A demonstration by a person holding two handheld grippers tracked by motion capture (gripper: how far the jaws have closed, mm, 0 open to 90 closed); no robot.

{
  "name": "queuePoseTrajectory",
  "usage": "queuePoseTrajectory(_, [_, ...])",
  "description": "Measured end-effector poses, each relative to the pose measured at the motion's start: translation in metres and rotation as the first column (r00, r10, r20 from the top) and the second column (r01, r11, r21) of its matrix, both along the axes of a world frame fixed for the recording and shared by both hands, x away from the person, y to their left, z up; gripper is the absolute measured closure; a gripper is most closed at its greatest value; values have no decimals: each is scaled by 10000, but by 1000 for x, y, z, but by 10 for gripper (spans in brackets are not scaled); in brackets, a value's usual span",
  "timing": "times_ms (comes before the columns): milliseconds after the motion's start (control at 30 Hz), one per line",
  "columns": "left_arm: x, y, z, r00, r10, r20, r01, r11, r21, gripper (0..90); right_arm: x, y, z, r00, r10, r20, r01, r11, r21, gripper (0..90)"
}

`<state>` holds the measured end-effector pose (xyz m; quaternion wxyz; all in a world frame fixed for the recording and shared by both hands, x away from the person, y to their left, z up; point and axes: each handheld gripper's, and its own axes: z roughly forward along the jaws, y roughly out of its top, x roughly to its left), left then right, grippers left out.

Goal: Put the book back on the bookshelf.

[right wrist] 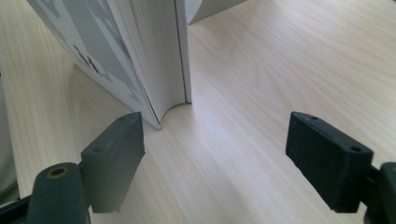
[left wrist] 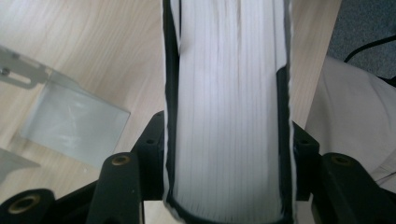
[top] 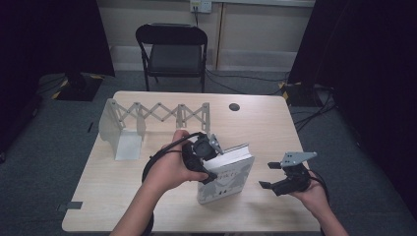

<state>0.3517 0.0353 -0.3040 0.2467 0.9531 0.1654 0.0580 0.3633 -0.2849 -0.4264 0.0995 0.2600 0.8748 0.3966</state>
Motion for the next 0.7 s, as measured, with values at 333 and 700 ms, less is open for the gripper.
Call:
queuePoseTrajectory(333, [8, -18, 0, 9998, -185, -33, 186, 9998, 83, 436, -5, -6, -14, 9995, -288, -145, 287, 9996, -41, 182])
queuePoseTrajectory(700, [15, -33, 1, 9997, -189, -177, 191, 9998, 77, 422, -9, -14, -32, 9972, -683, -301, 684, 9976, 42, 182])
